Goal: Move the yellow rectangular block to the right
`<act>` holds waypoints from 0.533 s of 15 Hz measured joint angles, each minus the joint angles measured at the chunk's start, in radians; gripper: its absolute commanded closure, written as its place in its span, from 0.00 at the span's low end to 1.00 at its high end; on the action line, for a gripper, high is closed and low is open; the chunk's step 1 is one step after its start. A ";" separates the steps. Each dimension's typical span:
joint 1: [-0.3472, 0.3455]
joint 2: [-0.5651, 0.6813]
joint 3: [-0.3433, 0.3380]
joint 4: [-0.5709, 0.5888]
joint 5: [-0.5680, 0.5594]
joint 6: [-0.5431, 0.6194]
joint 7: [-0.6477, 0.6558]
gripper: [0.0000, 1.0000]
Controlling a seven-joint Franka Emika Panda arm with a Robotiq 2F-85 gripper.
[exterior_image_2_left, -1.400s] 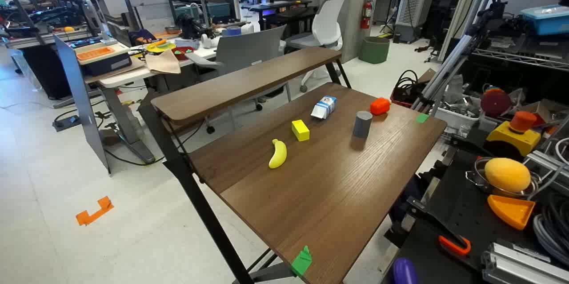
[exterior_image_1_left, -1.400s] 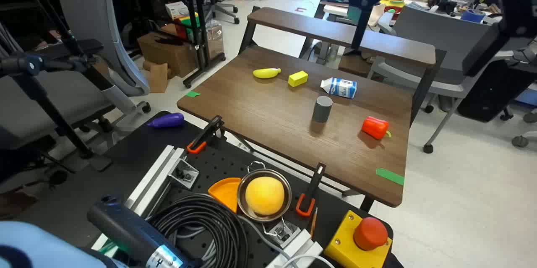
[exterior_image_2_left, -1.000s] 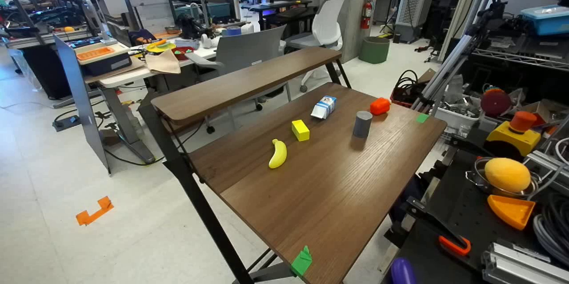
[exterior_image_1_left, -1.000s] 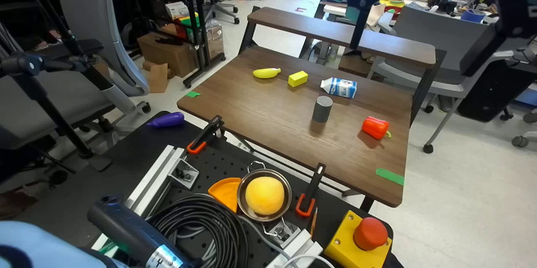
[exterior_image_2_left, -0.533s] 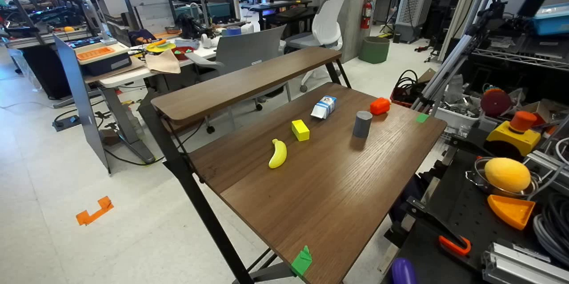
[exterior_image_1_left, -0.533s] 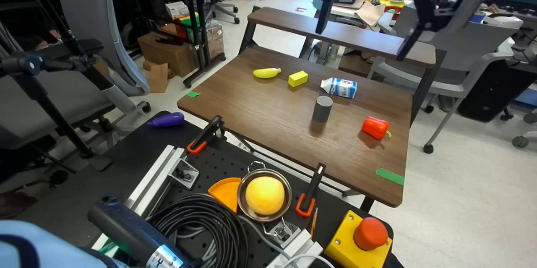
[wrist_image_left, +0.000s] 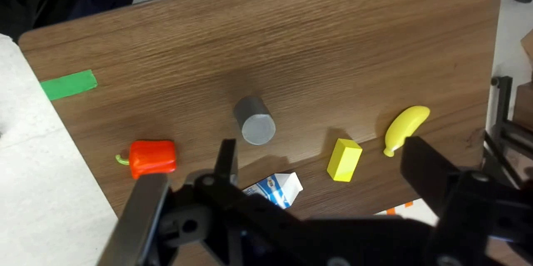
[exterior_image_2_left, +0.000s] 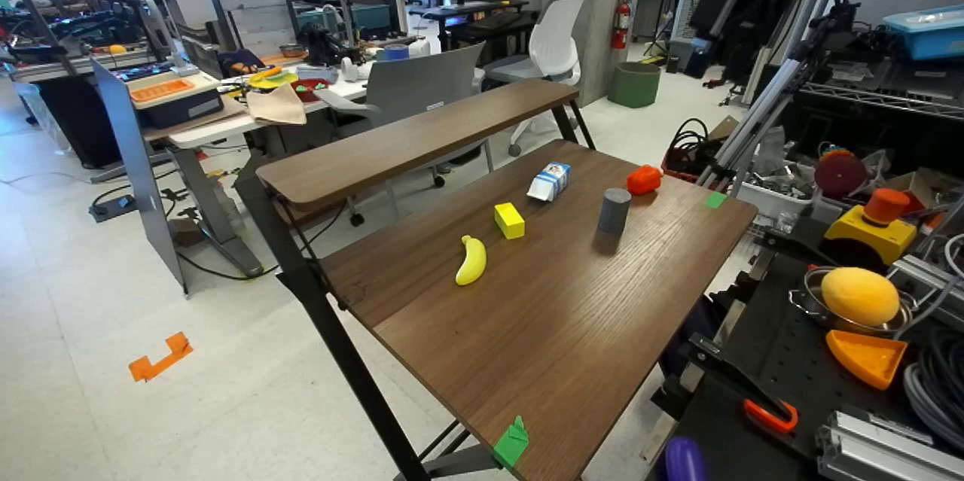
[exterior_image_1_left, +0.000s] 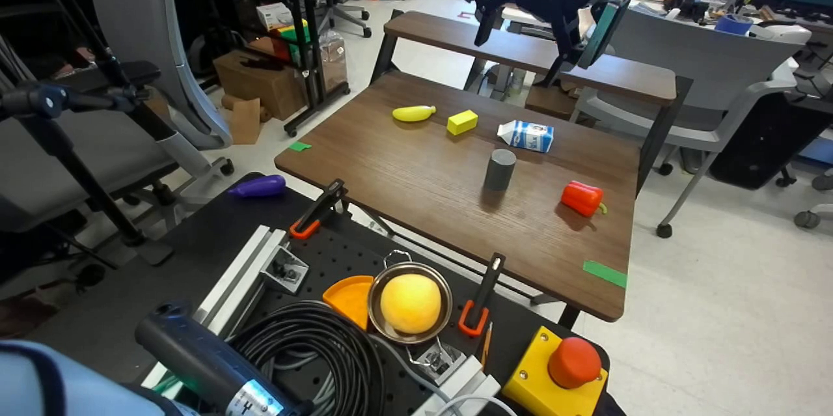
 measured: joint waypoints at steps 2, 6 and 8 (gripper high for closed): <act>-0.008 0.112 0.028 0.061 0.055 0.032 0.028 0.00; -0.033 0.287 0.102 0.153 0.121 0.091 0.092 0.00; -0.041 0.355 0.144 0.175 0.146 0.154 0.113 0.00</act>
